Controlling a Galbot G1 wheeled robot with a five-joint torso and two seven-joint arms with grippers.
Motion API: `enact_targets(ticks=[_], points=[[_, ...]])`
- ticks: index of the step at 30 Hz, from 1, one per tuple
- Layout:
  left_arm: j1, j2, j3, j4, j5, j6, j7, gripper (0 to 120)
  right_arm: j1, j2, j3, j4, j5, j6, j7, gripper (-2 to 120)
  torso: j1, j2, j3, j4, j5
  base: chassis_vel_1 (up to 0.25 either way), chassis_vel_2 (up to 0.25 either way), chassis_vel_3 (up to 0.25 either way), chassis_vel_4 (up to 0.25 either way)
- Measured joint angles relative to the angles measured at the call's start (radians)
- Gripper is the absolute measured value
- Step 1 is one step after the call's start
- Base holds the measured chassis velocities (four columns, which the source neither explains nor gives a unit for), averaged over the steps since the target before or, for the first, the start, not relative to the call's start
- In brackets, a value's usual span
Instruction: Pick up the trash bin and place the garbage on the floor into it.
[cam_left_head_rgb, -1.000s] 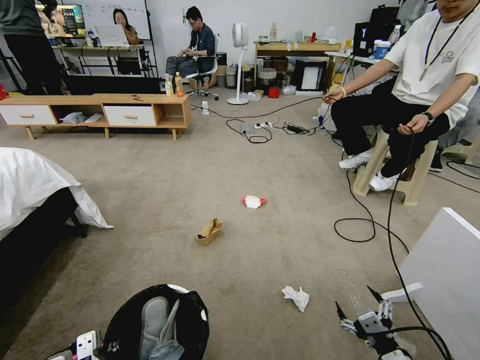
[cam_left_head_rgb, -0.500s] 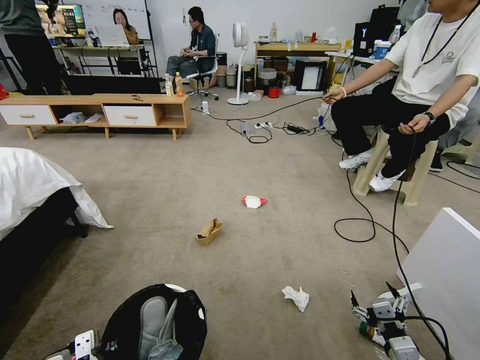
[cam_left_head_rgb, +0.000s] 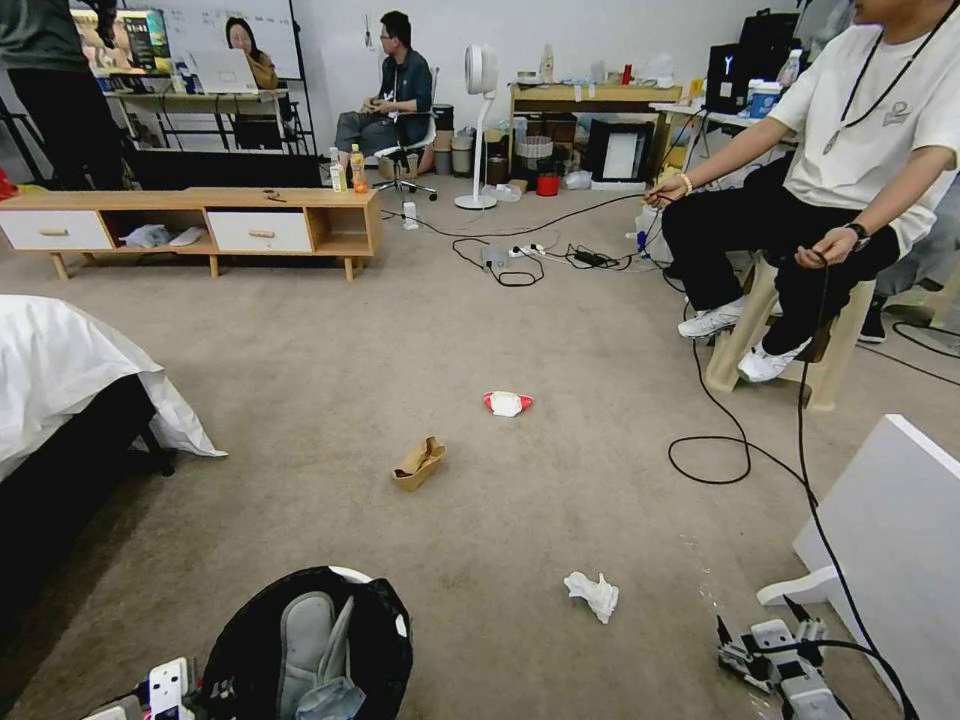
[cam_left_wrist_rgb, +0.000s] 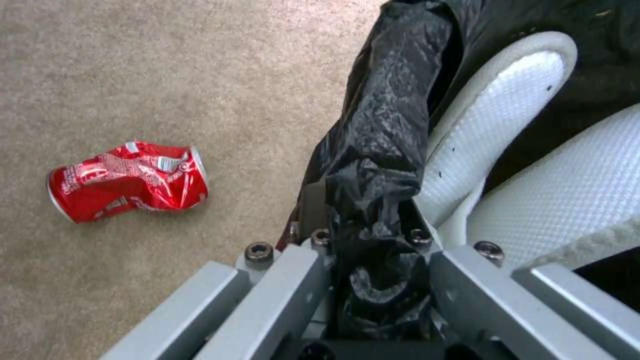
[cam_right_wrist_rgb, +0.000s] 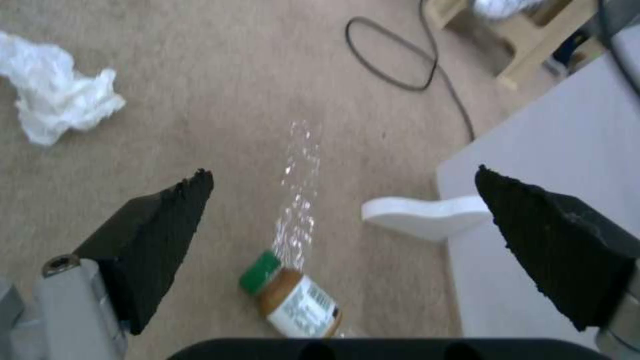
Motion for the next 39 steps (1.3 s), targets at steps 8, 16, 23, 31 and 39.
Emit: enact_targets(ticks=[8,16,23,31,39], points=[[0.005,0.000,0.001,-0.005,0.001,0.001,0.000,2,-0.037,-0.029,0.153,0.028,0.076,-0.111,-0.247,100,0.000,0.000,0.000,0.0000,-0.0001,0.000,0.000,0.000,0.000],[0.007,-0.003,0.003,-0.006,0.004,0.001,0.000,2,-0.029,-0.037,0.347,-0.065,-0.025,-0.163,-0.770,100,0.000,0.000,0.000,0.0002,0.0000,0.000,0.000,0.000,0.000],[0.002,-0.006,0.004,0.001,0.009,0.000,0.000,2,-0.014,-0.016,0.429,-0.219,-0.259,-0.075,-1.051,100,0.000,0.000,0.000,0.0001,0.0003,0.000,0.000,0.000,0.000],[-0.006,-0.007,0.005,0.010,0.012,0.000,0.000,2,-0.023,0.011,0.434,-0.312,-0.355,0.025,-1.063,100,0.000,0.000,0.000,0.0001,0.0004,0.000,0.000,0.000,0.000],[-0.008,-0.009,0.008,0.015,0.016,-0.001,-0.001,2,-0.010,0.038,0.418,-0.382,-0.386,0.075,-1.020,100,0.000,0.000,0.000,0.0002,0.0002,0.000,0.000,0.000,0.000]])
